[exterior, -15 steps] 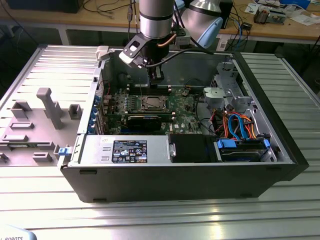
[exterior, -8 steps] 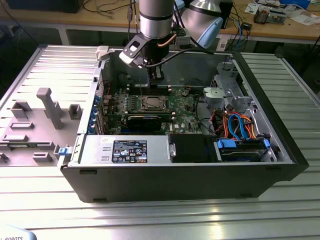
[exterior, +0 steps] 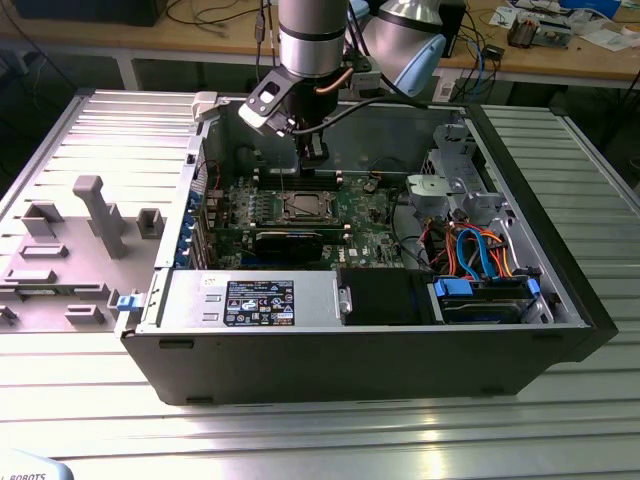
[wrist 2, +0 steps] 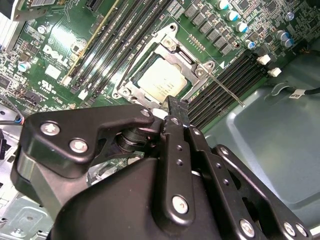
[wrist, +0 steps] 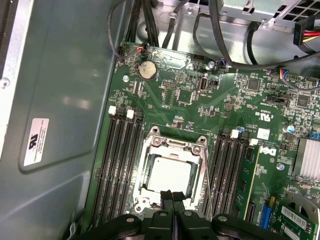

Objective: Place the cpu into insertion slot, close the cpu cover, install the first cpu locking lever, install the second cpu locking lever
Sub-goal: 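Install the first cpu locking lever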

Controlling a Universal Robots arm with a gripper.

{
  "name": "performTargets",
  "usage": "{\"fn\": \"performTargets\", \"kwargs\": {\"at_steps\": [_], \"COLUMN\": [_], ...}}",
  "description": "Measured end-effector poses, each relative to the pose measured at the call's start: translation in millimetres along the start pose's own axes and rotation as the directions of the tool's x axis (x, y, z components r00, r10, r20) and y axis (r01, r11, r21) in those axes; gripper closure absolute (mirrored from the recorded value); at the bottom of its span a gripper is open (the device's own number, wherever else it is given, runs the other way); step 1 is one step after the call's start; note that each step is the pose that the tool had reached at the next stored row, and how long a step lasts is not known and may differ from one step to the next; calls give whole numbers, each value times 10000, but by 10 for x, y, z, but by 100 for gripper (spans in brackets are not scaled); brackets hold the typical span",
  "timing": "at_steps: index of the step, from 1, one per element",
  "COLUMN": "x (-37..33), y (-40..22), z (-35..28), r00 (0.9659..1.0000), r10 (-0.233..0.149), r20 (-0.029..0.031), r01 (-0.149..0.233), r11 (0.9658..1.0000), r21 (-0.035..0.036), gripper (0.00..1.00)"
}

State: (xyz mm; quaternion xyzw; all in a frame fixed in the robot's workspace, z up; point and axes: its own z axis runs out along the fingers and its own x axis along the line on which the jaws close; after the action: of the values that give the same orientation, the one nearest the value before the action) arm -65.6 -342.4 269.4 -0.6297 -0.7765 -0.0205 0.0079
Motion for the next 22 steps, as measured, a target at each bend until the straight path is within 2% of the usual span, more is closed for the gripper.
{"fn": "performTargets", "kwargs": {"at_steps": [9,22], "x": [2,2], "y": [0,1], "z": [0,0], "r00": [9990,9977], "r10": [-443,-673], "r20": [-10,-16], "r01": [443,673], "r11": [9990,9977], "r21": [17,25], "gripper": [89,89]}}
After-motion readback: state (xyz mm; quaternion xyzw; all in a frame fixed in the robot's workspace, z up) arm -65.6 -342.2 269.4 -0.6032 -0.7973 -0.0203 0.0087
